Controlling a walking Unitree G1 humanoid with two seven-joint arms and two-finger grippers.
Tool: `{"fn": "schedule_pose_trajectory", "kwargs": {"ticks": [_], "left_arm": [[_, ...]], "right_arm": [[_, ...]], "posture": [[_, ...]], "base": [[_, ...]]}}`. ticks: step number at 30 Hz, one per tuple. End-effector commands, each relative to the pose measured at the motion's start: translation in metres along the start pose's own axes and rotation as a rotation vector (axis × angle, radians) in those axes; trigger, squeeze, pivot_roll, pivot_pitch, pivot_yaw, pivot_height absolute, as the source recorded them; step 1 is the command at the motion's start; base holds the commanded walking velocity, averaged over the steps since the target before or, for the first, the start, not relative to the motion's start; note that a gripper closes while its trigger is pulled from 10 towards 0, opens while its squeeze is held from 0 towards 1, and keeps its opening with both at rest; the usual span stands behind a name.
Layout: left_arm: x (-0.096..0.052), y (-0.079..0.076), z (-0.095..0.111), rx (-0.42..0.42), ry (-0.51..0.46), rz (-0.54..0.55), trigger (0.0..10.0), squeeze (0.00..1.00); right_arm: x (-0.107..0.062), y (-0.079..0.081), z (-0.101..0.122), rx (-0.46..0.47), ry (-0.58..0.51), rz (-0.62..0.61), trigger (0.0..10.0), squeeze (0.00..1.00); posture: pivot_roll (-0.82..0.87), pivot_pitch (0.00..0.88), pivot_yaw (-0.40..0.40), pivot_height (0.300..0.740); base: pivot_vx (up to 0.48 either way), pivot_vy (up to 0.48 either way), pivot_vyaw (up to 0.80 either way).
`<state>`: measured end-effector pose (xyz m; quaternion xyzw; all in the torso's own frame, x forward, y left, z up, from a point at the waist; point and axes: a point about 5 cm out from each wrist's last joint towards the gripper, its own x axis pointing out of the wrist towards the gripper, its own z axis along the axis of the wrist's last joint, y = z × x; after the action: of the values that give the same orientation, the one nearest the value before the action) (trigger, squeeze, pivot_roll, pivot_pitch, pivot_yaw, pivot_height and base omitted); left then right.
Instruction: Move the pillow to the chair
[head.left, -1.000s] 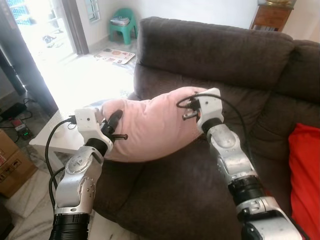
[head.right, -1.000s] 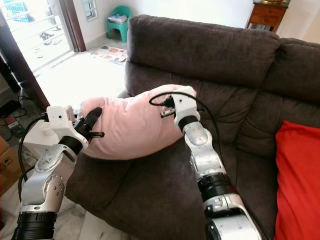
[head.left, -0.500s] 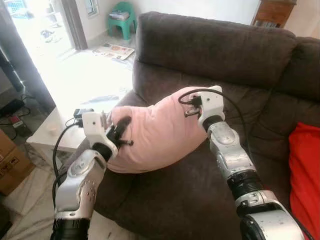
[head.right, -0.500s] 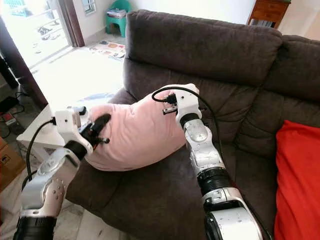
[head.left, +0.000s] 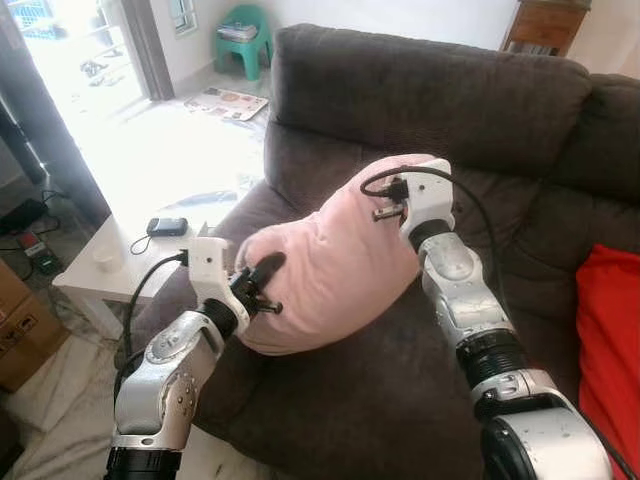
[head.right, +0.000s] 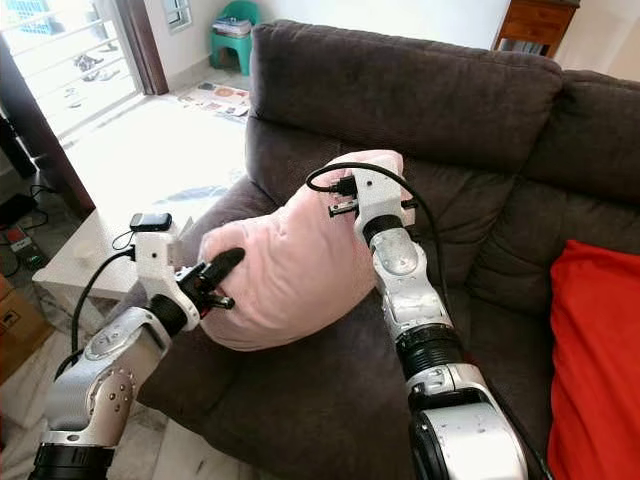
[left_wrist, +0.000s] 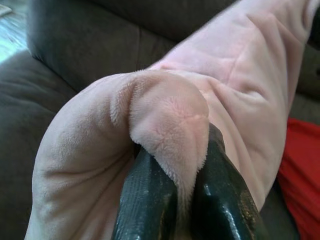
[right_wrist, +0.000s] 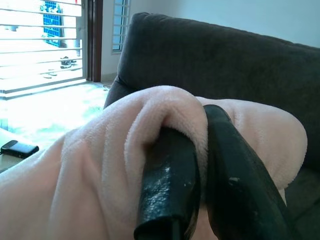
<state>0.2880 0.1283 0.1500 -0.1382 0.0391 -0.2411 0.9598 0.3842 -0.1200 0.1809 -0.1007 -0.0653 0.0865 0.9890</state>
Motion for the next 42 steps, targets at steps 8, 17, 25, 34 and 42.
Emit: {"fn": "schedule_pose_trajectory", "kwargs": {"ticks": [8,17,25,34,42], "left_arm": [[-0.004,-0.013,0.009,0.046,0.001,-0.098,10.0,0.00],[-0.011,-0.012,-0.003,0.065,0.084,-0.129,10.0,0.00],[-0.012,-0.014,-0.007,0.060,0.102,-0.140,10.0,0.00],[-0.012,-0.013,-0.008,0.067,0.106,-0.131,10.0,0.00],[-0.012,-0.012,-0.011,0.071,0.116,-0.124,10.0,0.00]], "right_arm": [[0.001,0.023,0.007,-0.010,-0.043,0.138,10.0,0.00],[0.000,0.028,0.000,-0.028,-0.001,0.185,10.0,0.00],[-0.003,0.034,-0.004,-0.022,0.010,0.232,10.0,0.31],[-0.004,0.038,-0.005,-0.027,0.013,0.258,10.0,1.00],[-0.004,0.039,-0.005,-0.029,0.012,0.266,10.0,1.00]], "posture": [[0.09,0.027,-0.030,0.740],[0.09,0.035,-0.034,0.740],[0.09,0.039,-0.035,0.740],[0.09,0.039,-0.035,0.740],[0.10,0.041,-0.037,0.740]], "base": [[0.000,0.000,0.00],[0.000,0.000,0.00],[0.000,0.000,0.00],[0.000,0.000,0.00],[0.000,0.000,0.00]]}}
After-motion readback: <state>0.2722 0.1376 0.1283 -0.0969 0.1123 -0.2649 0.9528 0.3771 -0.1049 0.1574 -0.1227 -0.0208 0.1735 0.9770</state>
